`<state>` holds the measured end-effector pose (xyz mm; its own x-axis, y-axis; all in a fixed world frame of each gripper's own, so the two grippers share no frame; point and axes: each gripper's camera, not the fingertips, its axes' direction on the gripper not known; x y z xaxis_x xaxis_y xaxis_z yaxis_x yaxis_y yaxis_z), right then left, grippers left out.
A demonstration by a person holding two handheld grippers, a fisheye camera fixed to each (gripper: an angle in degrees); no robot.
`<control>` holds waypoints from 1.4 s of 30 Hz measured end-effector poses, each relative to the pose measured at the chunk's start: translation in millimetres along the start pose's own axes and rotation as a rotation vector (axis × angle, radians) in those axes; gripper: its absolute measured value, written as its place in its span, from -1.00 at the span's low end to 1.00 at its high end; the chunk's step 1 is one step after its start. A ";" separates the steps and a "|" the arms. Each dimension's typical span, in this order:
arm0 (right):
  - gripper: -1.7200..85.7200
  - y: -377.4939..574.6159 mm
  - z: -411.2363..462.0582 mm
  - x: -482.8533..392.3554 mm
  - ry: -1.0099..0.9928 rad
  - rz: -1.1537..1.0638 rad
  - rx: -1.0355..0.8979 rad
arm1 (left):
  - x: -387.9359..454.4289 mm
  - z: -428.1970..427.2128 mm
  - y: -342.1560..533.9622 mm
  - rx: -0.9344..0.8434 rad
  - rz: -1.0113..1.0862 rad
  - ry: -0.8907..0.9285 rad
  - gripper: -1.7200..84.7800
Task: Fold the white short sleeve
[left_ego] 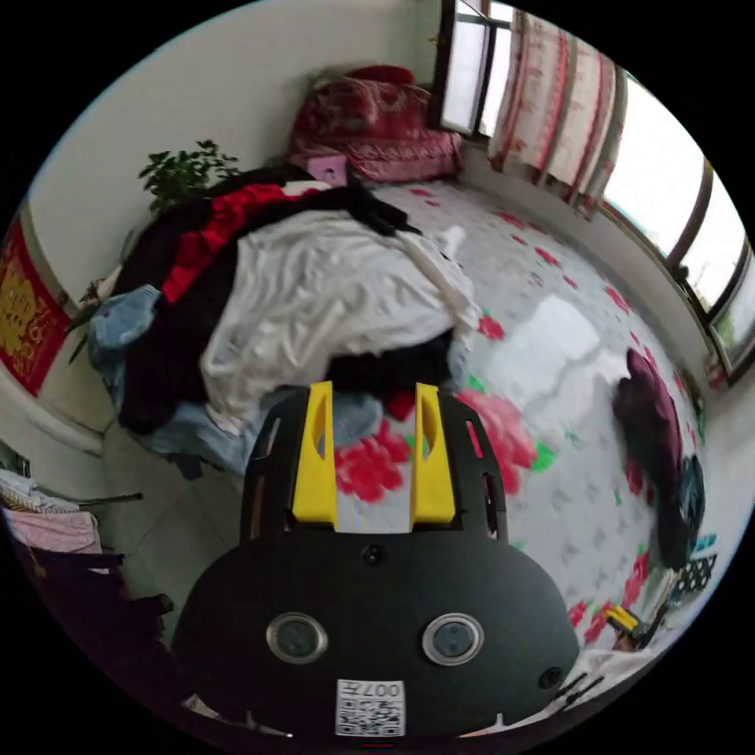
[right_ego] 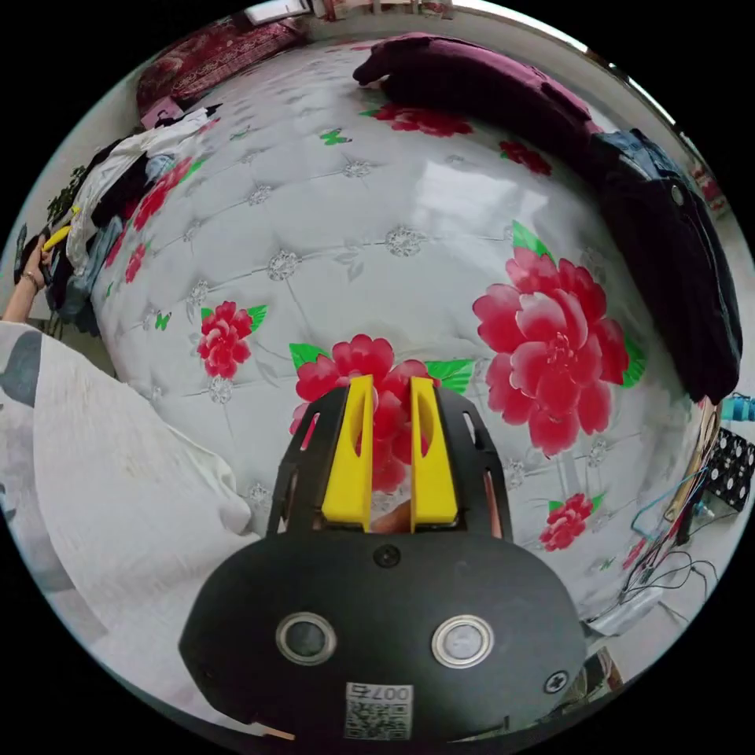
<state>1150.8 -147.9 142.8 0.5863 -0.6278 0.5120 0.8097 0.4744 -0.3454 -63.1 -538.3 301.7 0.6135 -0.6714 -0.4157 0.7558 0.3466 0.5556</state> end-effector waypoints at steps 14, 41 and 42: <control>-0.82 -1.2 25.1 -12.9 0.050 0.218 -0.013 | 7.9 5.6 -13.6 -0.070 0.143 0.227 -0.91; -0.75 40.9 -20.0 -11.4 -0.450 0.097 0.338 | 152.2 -87.6 173.8 -0.532 0.686 0.866 -0.80; -0.75 28.7 -14.7 -17.9 -0.430 0.071 0.319 | 146.1 -86.4 168.5 -0.522 0.658 0.856 -0.79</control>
<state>1163.9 -132.1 112.1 0.5217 -0.3093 0.7951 0.6807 0.7127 -0.1694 173.7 -521.4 272.4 0.7207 0.3190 -0.6155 0.1202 0.8169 0.5641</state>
